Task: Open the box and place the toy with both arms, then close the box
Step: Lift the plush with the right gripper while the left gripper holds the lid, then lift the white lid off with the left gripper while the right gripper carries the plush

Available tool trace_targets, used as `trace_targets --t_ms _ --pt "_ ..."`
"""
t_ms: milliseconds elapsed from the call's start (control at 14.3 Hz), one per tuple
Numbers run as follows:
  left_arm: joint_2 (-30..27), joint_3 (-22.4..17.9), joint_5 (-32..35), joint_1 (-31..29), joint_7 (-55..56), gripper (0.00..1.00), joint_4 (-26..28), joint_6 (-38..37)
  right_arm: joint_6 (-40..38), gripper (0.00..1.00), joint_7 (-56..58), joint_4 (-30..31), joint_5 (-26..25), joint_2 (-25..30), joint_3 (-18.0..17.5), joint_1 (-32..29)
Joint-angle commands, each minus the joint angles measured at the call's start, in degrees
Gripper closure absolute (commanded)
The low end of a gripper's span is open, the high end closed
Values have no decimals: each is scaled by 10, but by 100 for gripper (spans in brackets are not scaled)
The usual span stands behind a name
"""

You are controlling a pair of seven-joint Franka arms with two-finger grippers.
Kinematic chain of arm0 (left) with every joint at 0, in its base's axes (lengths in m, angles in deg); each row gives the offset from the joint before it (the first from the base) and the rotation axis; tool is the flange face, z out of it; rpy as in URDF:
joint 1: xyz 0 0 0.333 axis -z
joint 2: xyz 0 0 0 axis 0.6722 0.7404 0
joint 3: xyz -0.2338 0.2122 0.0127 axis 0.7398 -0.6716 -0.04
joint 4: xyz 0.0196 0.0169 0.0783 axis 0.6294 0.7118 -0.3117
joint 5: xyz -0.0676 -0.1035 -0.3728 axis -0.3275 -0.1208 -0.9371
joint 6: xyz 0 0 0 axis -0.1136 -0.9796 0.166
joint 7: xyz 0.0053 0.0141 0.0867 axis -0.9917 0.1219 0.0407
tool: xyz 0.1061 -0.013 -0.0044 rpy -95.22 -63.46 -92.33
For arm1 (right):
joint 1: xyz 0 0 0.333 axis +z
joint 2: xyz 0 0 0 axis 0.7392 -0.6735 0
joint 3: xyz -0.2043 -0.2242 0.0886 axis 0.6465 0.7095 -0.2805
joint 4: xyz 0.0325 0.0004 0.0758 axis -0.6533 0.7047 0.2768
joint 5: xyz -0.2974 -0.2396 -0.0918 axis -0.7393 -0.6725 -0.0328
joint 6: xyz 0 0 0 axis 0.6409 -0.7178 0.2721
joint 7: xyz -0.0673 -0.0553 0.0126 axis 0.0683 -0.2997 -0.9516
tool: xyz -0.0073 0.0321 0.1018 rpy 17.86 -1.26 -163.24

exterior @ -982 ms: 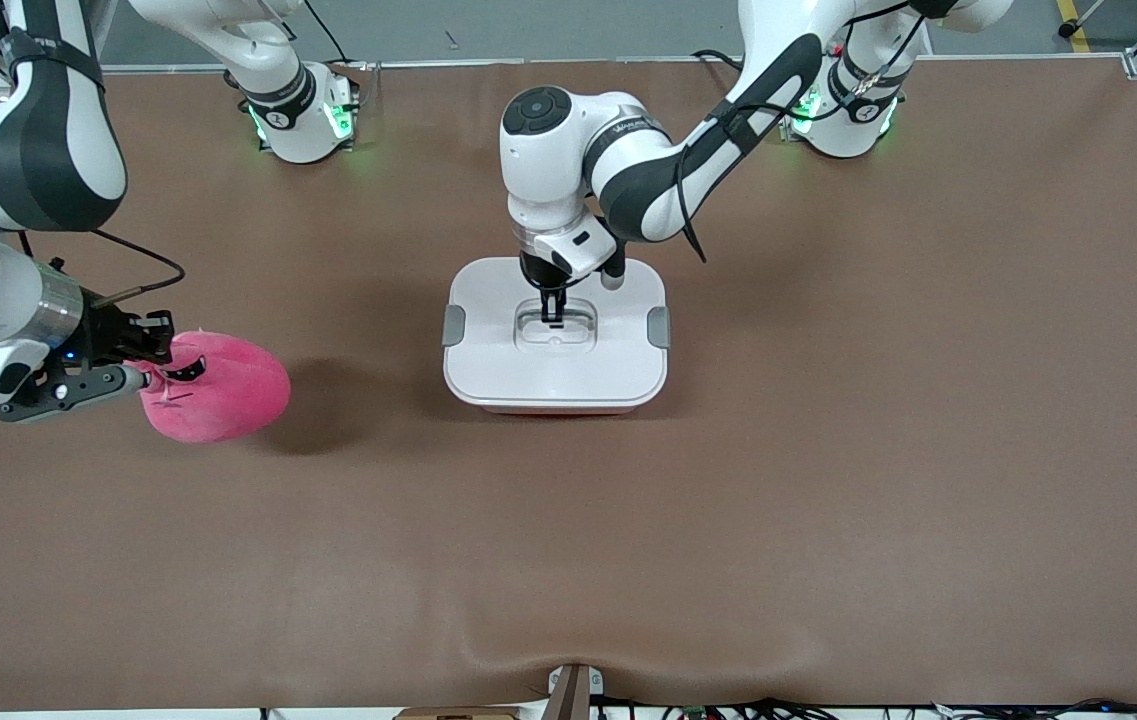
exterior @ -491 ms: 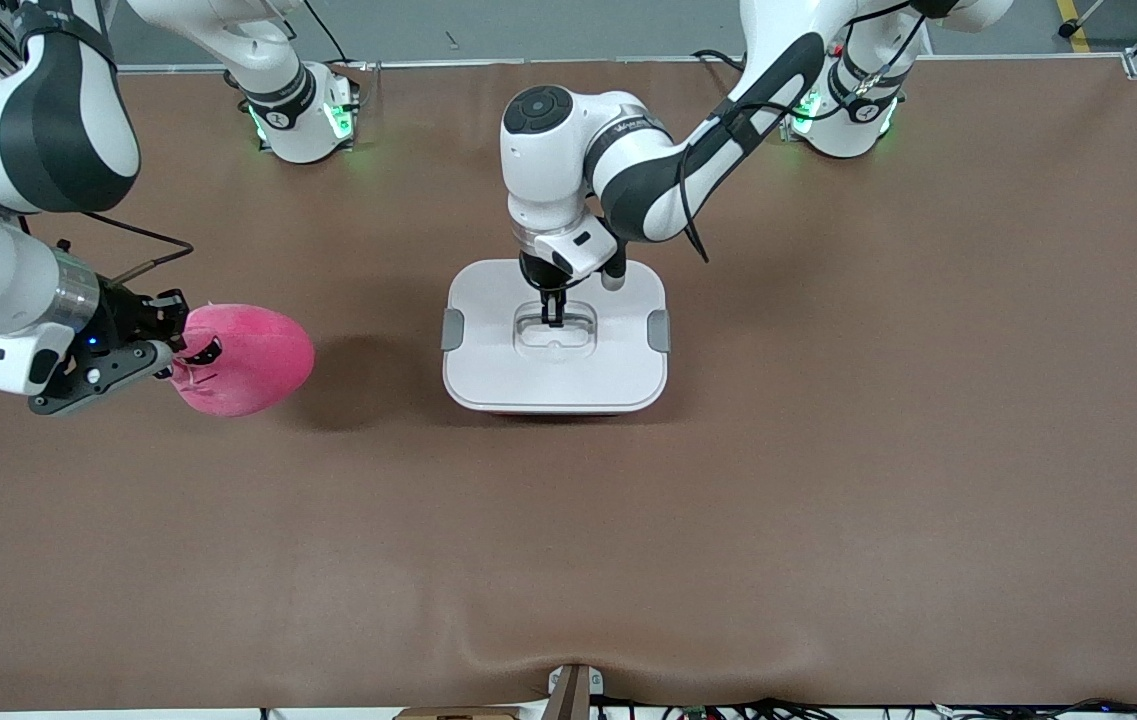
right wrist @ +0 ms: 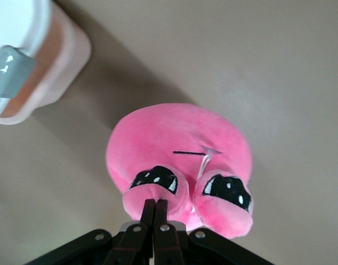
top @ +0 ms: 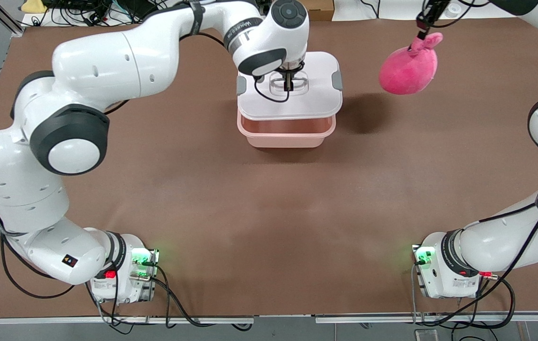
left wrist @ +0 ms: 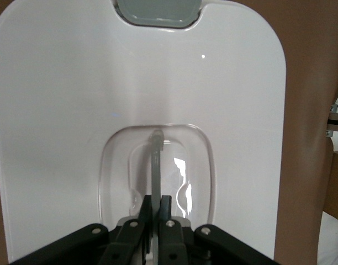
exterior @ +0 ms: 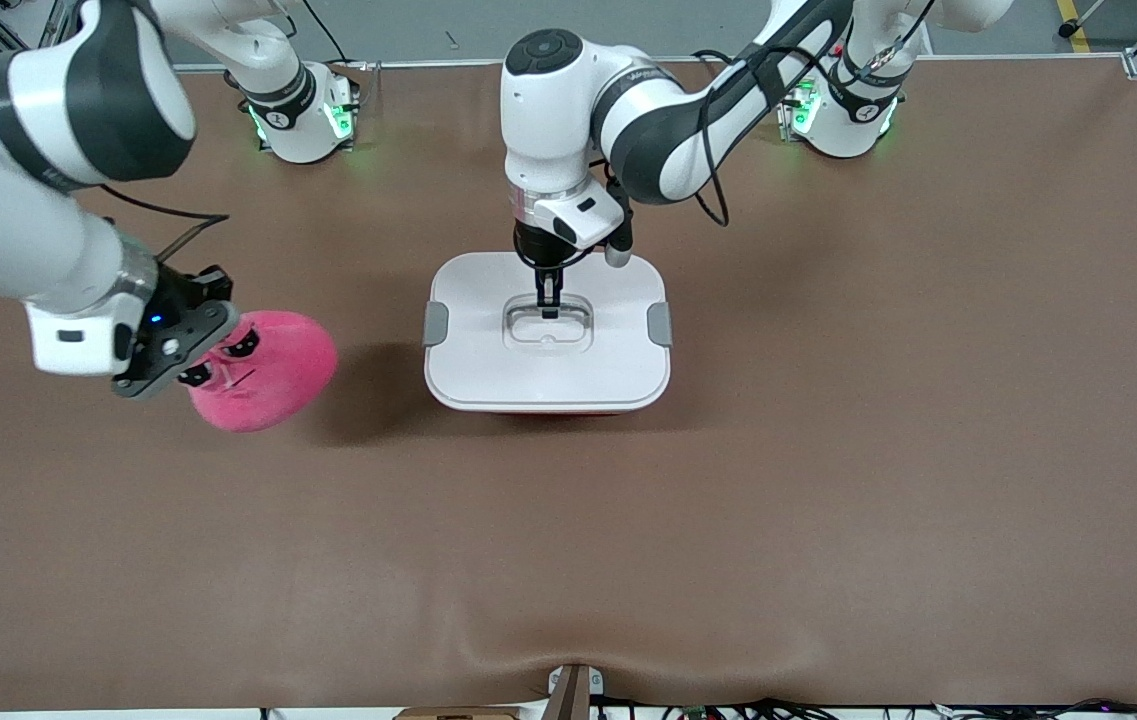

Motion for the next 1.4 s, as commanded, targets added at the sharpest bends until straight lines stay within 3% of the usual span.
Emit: trace_targets --t_ms 0,631,1192,1332 --pt "-37 4 -39 -25 -6 100 4 -23 -14 100 17 -28 5 3 3 24" --pt "-133 4 -224 -163 -338 100 1 -132 -11 100 188 -33 2 41 2 117" --pt "-172 2 -281 -303 -615 100 -1 -228 35 100 252 -30 -5 35 5 225" --pt "-173 4 -281 -334 -688 100 -1 -237 43 100 264 -30 -39 32 4 251"
